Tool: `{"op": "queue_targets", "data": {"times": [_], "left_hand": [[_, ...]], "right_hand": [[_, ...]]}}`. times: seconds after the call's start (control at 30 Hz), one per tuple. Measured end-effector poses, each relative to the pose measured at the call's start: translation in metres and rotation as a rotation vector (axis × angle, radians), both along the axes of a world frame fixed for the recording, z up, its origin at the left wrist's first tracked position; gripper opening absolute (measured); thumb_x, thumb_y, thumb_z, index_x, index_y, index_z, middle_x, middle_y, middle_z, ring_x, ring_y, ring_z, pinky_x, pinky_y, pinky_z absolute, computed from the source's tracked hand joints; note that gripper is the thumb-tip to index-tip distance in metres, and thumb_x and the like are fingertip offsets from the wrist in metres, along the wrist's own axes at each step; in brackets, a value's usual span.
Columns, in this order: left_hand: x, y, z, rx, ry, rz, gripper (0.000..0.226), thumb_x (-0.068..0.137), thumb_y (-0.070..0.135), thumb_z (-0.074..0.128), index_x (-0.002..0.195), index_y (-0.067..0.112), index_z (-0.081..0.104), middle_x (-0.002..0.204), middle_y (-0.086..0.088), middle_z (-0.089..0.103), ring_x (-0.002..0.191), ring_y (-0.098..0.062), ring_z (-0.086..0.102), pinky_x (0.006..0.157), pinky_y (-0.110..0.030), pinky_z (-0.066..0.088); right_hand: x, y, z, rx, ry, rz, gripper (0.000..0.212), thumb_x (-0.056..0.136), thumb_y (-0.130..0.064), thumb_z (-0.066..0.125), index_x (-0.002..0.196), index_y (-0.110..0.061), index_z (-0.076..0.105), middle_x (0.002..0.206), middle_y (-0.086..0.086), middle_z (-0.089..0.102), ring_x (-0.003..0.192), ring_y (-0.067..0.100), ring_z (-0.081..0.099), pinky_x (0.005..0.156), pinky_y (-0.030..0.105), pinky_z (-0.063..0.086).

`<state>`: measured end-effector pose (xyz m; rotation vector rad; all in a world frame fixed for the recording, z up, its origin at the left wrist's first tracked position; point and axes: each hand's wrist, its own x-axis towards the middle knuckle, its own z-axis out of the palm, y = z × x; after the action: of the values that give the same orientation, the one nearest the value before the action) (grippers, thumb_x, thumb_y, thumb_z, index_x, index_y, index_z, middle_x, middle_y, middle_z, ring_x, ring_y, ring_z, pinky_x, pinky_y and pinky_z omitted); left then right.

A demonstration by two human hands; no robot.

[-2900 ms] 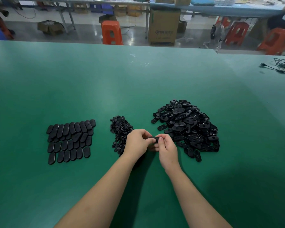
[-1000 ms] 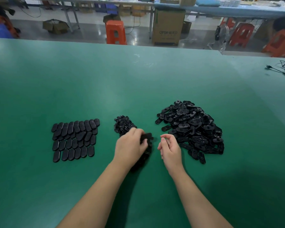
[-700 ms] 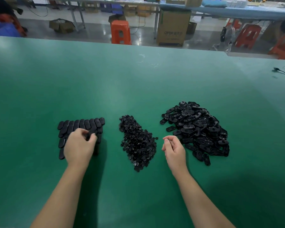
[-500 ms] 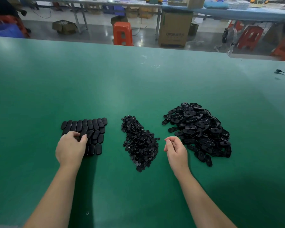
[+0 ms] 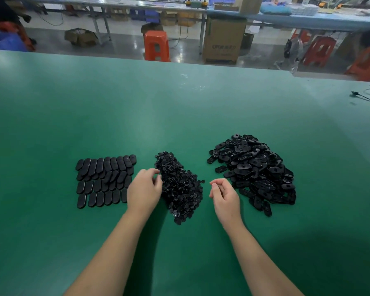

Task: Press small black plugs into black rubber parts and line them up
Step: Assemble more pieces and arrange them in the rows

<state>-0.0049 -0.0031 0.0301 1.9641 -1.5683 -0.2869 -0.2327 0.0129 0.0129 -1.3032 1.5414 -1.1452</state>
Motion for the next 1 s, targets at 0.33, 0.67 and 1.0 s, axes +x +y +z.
{"op": "queue_targets", "data": {"times": [0.33, 0.67, 1.0], "left_hand": [[-0.023, 0.012, -0.025, -0.090, 0.150, 0.056, 0.032, 0.096, 0.009, 0.058, 0.127, 0.015, 0.064, 0.104, 0.002, 0.054, 0.065, -0.008, 0.051, 0.062, -0.029, 0.041], [-0.024, 0.003, -0.030, -0.001, -0.059, 0.101, 0.034, 0.095, 0.017, 0.058, 0.128, 0.011, 0.068, 0.134, -0.006, 0.061, 0.117, -0.029, 0.051, 0.099, -0.044, 0.039], [-0.022, 0.002, -0.028, -0.006, -0.017, 0.114, 0.036, 0.094, 0.017, 0.059, 0.129, 0.013, 0.065, 0.126, -0.005, 0.062, 0.113, -0.024, 0.051, 0.098, -0.041, 0.040]], "right_hand": [[0.002, -0.004, -0.003, 0.007, 0.103, 0.055, 0.020, 0.102, -0.018, 0.055, 0.089, -0.029, 0.064, 0.065, 0.000, 0.057, 0.052, 0.005, 0.042, 0.051, 0.025, 0.035], [-0.006, -0.037, 0.019, 0.083, 0.795, 0.149, 0.044, 0.107, -0.025, 0.044, 0.149, -0.013, 0.045, 0.153, -0.004, 0.035, 0.096, 0.016, 0.064, 0.079, 0.028, 0.048], [-0.010, -0.056, 0.029, 0.076, 1.069, 0.278, 0.037, 0.104, -0.012, 0.048, 0.138, -0.023, 0.055, 0.135, 0.000, 0.053, 0.093, 0.024, 0.064, 0.072, 0.034, 0.051]]}}
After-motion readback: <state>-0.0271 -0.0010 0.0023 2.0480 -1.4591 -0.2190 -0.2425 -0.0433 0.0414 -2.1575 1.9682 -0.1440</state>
